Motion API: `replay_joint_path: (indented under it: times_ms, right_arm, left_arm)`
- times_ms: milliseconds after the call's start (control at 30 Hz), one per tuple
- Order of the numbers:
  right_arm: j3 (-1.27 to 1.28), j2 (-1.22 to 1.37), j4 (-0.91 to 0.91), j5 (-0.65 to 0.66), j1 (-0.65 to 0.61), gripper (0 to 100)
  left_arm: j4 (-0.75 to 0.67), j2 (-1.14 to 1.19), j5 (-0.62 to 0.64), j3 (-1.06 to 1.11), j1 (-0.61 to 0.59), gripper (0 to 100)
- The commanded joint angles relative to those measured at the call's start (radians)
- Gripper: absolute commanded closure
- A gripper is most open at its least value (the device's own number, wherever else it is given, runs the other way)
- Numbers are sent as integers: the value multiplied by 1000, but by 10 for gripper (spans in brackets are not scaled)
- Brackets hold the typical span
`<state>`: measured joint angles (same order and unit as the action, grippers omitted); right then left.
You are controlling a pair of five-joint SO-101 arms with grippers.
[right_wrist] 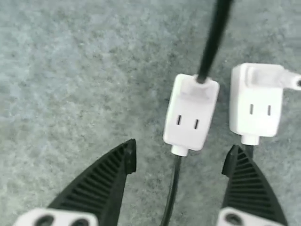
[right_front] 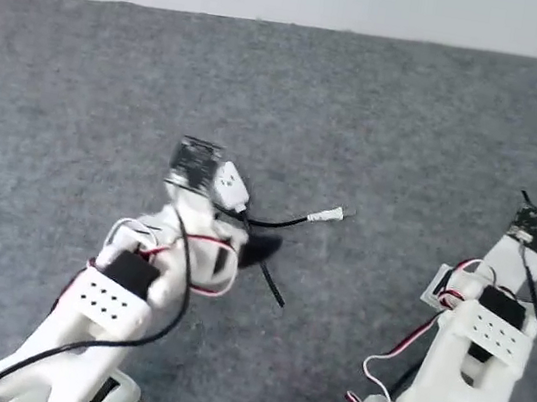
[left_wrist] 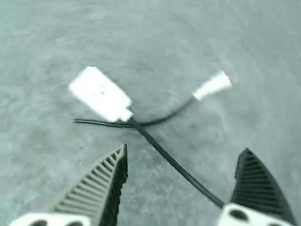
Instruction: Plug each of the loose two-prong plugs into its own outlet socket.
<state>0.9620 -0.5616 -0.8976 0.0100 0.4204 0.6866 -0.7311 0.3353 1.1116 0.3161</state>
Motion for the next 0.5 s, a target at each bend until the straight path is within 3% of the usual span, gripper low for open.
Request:
replay_joint_path:
  times_ms: [0, 167, 467]
  right_arm:
    - [-5, -36, 16, -5, -27, 713]
    - [-3, -36, 16, -5, -39, 713]
    - [-3, -36, 15, -5, -41, 713]
  left_arm:
    - [3, -14, 106, -56, -26, 655]
    - [-32, 98, 229, -94, -40, 655]
    - [11, 730, 299, -506, -114, 655]
